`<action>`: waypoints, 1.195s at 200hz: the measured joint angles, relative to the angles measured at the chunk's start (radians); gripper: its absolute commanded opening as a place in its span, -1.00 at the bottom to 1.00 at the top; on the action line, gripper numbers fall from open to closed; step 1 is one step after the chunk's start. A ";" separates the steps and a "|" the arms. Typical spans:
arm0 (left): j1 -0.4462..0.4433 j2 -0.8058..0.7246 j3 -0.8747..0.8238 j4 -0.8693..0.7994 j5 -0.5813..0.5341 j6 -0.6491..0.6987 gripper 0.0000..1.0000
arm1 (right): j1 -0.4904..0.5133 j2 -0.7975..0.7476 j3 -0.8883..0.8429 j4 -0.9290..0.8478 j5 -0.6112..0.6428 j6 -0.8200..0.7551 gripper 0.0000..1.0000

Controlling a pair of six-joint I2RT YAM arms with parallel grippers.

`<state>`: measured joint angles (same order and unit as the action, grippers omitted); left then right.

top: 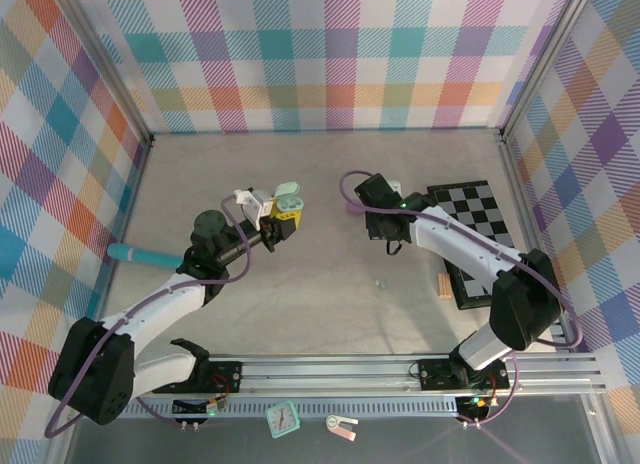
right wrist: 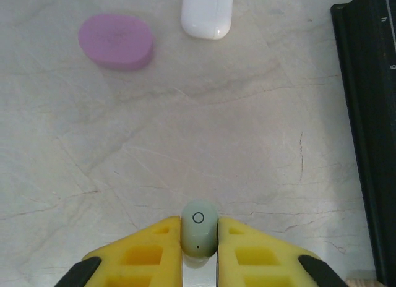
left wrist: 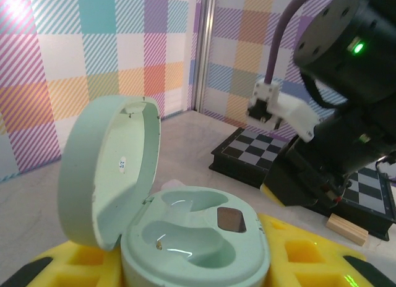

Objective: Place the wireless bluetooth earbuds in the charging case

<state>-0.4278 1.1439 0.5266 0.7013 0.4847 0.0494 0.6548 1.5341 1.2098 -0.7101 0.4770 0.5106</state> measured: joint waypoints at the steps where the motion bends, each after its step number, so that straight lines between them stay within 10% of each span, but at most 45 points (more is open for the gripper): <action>1: -0.001 0.002 0.000 0.002 -0.001 0.000 -0.25 | 0.000 -0.001 0.000 0.000 0.000 0.001 -0.63; 239: -0.224 0.370 0.173 0.173 -0.169 0.045 -0.25 | 0.000 -0.256 -0.052 0.402 -0.450 0.002 -0.61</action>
<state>-0.6518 1.5135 0.6994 0.8745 0.3157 0.0948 0.6548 1.2785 1.1580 -0.3080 0.0273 0.5125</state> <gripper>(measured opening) 0.375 0.194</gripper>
